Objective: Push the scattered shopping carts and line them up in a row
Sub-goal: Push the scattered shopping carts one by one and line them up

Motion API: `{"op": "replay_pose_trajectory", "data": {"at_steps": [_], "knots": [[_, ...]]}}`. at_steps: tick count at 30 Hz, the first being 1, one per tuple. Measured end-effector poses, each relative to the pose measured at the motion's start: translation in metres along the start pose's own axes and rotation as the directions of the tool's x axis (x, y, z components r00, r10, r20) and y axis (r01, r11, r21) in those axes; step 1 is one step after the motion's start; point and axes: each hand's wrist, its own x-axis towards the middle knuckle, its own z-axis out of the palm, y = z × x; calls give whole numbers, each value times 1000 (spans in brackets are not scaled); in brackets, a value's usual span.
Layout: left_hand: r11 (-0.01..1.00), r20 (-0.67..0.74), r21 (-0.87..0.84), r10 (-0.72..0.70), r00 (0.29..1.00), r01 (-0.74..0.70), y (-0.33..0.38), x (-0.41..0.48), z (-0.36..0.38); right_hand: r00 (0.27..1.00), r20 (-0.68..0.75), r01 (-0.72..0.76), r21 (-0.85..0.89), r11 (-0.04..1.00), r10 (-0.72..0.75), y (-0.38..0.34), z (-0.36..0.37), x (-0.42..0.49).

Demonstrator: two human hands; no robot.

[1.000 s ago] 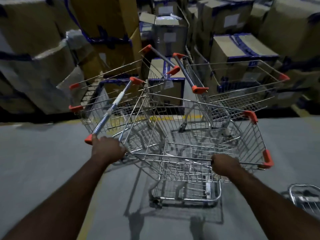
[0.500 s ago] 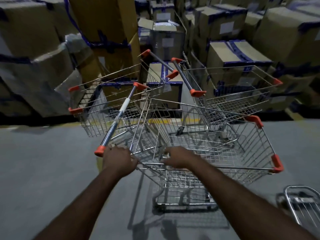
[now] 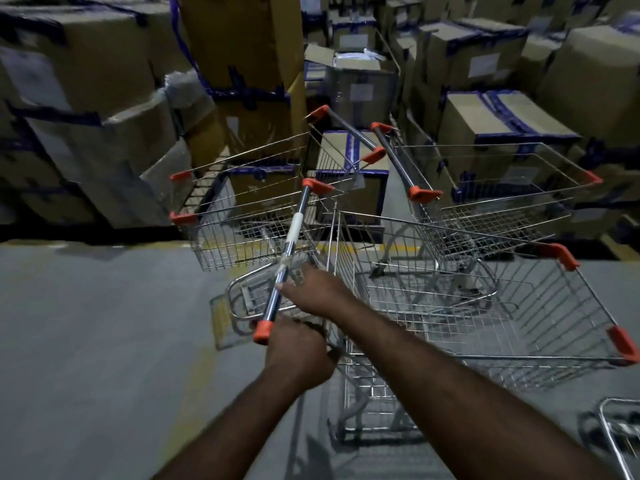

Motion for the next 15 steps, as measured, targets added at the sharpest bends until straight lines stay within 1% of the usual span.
{"op": "replay_pose_trajectory", "data": {"at_steps": [3, 5, 7, 8, 9, 10, 11, 12, 14, 15], "knots": [[990, 4, -99, 98, 995, -97, 2, -6, -4, 999, 46, 18, -10, 1000, -17, -7, 0, -2], [948, -38, -235, 213, 976, -216, -6, -12, -9, 997, 73, 13, -54, 998, -9, -9, 3, -3], [839, -146, -390, 350, 925, -379, -21, -19, -12, 997, 69, -27, -56, 998, 31, -6, 8, -1], [767, -206, -474, 381, 901, -432, -30, -24, -12, 996, 69, -61, -37, 997, 63, -5, 9, 0], [706, -263, -539, 378, 887, -461, -39, -30, -13, 992, 75, -98, -16, 995, 99, -6, 10, -1], [670, -321, -572, 348, 881, -473, -48, -34, -13, 988, 78, -130, 0, 991, 130, -6, 10, -1], [658, -388, -586, 285, 876, -473, -57, -37, -11, 986, 72, -154, 12, 988, 153, -7, 10, -2], [664, -438, -600, 193, 878, -445, -66, -38, -9, 984, 65, -165, 26, 986, 163, -8, 12, -3], [694, -455, -646, -16, 890, -318, -84, -34, -3, 980, 61, -193, 84, 978, 188, -10, 18, -8], [709, -443, -657, -87, 892, -257, -92, -30, -2, 978, 58, -205, 119, 972, 199, -11, 22, -10]]}}
